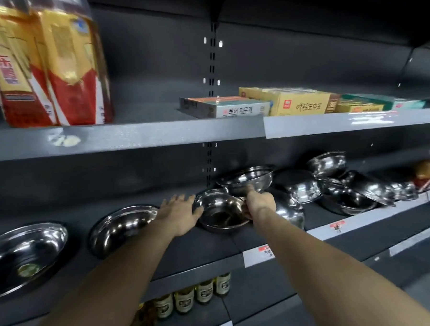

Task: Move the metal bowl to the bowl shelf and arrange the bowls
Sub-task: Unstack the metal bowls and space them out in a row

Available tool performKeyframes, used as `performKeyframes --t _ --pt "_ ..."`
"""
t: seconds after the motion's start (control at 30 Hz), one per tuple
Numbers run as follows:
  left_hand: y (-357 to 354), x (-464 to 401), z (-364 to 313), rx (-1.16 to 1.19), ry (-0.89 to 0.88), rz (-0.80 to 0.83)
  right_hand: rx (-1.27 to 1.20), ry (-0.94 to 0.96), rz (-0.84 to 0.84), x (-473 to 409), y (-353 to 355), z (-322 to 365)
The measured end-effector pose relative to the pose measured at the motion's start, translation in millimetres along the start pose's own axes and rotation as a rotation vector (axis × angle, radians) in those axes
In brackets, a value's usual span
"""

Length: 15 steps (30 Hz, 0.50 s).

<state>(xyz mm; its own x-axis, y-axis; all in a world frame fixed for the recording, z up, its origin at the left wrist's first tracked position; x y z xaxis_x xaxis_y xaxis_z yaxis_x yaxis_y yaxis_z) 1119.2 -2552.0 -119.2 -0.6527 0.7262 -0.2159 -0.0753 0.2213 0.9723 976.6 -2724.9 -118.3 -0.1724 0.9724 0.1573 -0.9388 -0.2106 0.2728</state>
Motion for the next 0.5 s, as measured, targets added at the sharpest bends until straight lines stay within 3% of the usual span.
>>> performKeyframes --t 0.23,0.5 --pt "-4 -19 -41 0.008 0.021 -0.003 0.05 0.058 -0.072 -54 16 17" --pt "-10 -23 -53 -0.005 0.133 0.004 0.168 0.154 -0.028 -79 8 24"
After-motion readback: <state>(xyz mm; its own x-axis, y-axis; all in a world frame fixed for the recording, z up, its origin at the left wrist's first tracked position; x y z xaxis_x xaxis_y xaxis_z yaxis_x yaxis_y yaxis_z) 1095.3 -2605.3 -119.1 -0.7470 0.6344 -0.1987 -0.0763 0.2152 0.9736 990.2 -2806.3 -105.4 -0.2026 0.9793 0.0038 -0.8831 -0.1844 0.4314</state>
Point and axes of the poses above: each hand's wrist, its own x-axis away from the middle knuckle, its own y-axis out of the back of the hand, z = x × y, the point moved 5 cm from there along -x, towards the middle knuckle, and after that the axes turned 11 degrees about -z, right-handed, at the moved point
